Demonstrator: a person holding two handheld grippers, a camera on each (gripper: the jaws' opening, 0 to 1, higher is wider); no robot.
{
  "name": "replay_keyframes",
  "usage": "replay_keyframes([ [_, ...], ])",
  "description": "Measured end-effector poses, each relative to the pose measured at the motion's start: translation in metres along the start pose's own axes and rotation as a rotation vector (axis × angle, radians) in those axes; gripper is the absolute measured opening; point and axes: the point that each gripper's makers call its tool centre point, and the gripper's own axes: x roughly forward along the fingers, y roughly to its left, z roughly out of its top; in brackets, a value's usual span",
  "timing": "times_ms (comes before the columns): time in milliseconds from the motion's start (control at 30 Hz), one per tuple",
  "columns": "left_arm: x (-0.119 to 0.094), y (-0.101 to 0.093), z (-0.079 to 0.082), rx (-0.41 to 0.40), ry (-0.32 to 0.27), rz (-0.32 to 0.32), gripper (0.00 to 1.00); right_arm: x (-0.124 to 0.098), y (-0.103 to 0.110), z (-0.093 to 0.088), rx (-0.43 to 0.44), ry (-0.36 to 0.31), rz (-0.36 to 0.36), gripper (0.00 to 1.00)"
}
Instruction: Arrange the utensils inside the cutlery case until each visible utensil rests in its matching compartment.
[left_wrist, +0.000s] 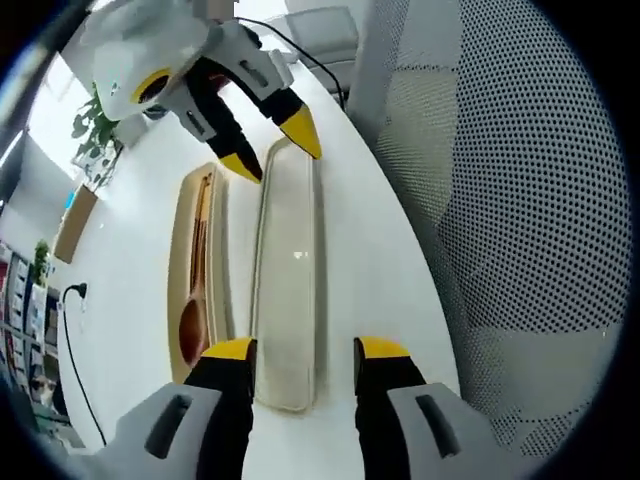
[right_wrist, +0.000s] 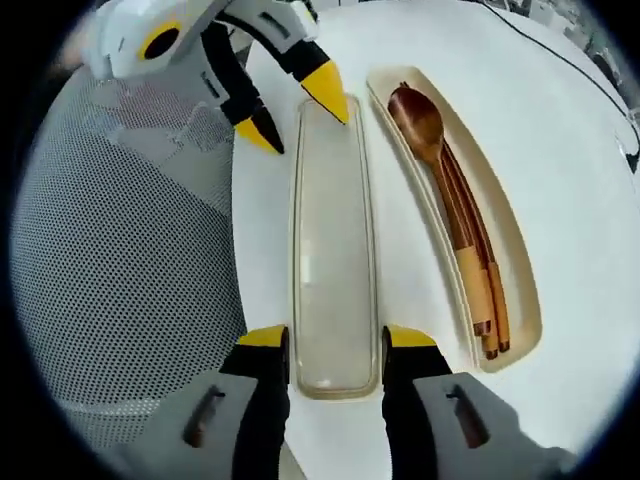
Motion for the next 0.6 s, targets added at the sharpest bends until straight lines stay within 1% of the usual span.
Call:
replay_keyframes([
  [33,0.0,0.0,0.0,0.005,-0.002,0.002,0.39,0.0,0.004,-0.001,0.032,-0.006,0.03,0.33],
  [67,0.0,0.0,0.0,0.006,-0.003,0.003,0.39,0.0,0.01,-0.002,0.082,-0.016,0.074,0.33],
  [133,0.0,0.001,0.0,0.007,-0.005,0.003,0.39,0.0,0.011,-0.001,0.09,-0.046,0.097,0.33],
  [200,0.0,0.002,0.0,0.005,-0.005,0.009,0.4,0.001,0.019,-0.003,0.127,-0.063,0.152,0.33],
  [300,0.001,0.002,0.001,0.01,-0.007,0.009,0.39,0.002,0.03,-0.006,0.175,-0.074,0.217,0.34],
  [367,0.001,0.001,0.0,-0.006,-0.004,0.006,0.38,0.002,0.031,-0.007,0.191,-0.089,0.237,0.34],
  [400,0.002,0.001,0.0,-0.007,-0.009,0.002,0.35,0.002,0.031,-0.007,0.203,-0.093,0.246,0.34],
  [433,0.003,0.0,-0.001,-0.029,-0.007,0.001,0.32,0.002,0.032,-0.006,0.226,-0.107,0.261,0.34],
  [467,0.003,-0.003,-0.002,-0.032,0.001,-0.012,0.29,0.002,0.033,-0.006,0.245,-0.112,0.272,0.34],
  [533,0.003,-0.002,0.0,-0.007,-0.011,-0.006,0.28,0.001,0.034,-0.008,0.248,-0.119,0.29,0.34],
  [567,0.004,-0.001,0.001,0.003,-0.012,-0.006,0.27,0.002,0.039,-0.008,0.268,-0.123,0.32,0.34],
  [600,0.003,-0.002,0.001,0.001,-0.008,-0.007,0.27,0.002,0.038,-0.01,0.267,-0.12,0.314,0.34],
])
